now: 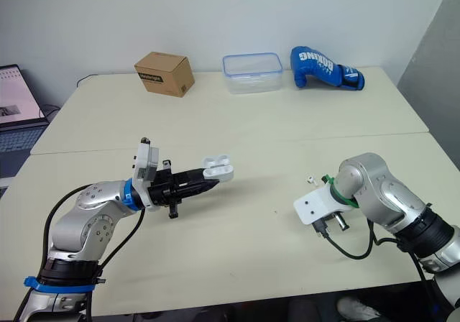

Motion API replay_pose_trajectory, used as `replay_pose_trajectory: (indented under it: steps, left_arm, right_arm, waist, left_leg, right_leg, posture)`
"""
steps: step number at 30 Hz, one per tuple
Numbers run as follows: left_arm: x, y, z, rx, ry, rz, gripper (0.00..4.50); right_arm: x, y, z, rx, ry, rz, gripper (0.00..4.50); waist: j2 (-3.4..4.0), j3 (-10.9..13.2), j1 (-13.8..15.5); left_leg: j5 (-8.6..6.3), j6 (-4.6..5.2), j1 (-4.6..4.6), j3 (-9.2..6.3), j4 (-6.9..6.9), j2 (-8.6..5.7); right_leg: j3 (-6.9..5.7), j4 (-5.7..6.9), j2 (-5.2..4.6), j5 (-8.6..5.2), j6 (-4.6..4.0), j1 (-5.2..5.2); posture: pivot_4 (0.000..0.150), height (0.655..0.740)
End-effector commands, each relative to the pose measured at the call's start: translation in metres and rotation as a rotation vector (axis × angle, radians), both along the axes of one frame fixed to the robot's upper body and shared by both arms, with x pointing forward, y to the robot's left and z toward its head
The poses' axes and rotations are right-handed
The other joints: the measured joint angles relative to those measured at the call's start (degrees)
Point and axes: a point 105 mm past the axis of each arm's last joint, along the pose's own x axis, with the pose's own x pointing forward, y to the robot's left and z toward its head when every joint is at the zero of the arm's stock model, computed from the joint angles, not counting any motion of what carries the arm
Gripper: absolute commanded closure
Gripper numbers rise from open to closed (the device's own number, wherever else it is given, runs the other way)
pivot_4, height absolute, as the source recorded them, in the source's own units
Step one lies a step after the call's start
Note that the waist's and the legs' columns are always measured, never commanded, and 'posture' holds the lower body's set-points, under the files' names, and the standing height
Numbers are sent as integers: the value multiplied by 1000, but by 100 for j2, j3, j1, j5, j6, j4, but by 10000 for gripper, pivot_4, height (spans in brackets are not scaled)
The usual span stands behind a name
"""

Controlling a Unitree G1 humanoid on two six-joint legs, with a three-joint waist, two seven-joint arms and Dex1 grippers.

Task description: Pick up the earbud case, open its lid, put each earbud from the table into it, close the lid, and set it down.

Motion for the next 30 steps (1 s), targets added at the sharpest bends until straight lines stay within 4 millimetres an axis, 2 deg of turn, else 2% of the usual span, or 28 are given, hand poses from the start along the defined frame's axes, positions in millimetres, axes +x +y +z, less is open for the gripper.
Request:
replay_pose_trajectory:
  steps: [1, 7, 13, 16, 22, 30]
  left_arm:
    - [1, -6, 8, -24, -58, -23, 37148]
    - [11, -16, 8, -50, -92, -24, 37148]
    - [21, -22, 6, -62, -107, -38, 37148]
    - [28, -26, 8, -69, -109, -52, 37148]
    - [39, -35, 11, -74, -119, -79, 37148]
    - [45, -42, 10, -69, -114, -95, 37148]
  right_arm:
    - [6, 4, 24, 92, -67, -74, 41122]
    - [18, 28, 59, 542, -142, -435, 41122]
    - [10, 48, 85, 995, -113, -777, 41122]
    - [12, 55, 106, 1236, -149, -906, 41122]
    - [12, 67, 124, 1478, -153, -1020, 41122]
    - [10, 86, 139, 1691, -92, -1052, 41122]
  waist:
    - [0, 0, 4]
    - [0, 0, 4]
    - [1, 0, 11]
    - [2, -1, 11]
    - [4, -3, -11]
    - [6, -4, -36]
  left_leg:
    - [0, 0, 0, 0, 0, 0]
    - [0, 0, -1, -3, 0, 1]
    - [1, -1, -4, -12, 1, -4]
    - [1, -1, -4, -14, 4, -6]
    - [1, -2, -4, -13, 1, -7]
    - [2, -3, -6, 2, 0, -6]
  right_leg:
    - [0, 0, 0, 0, 0, 0]
    - [0, 3, 0, 0, -1, -2]
    - [-3, 6, -1, 1, -2, -4]
    - [-3, 9, -2, 1, -2, -3]
    - [-1, 14, -2, 1, -2, -13]
    - [7, 35, -2, 1, -2, -35]
  posture:
    - [1500, 7307]
    - [1500, 7307]
    - [1500, 7307]
    - [1500, 7307]
    - [1500, 7307]
    - [1500, 7307]
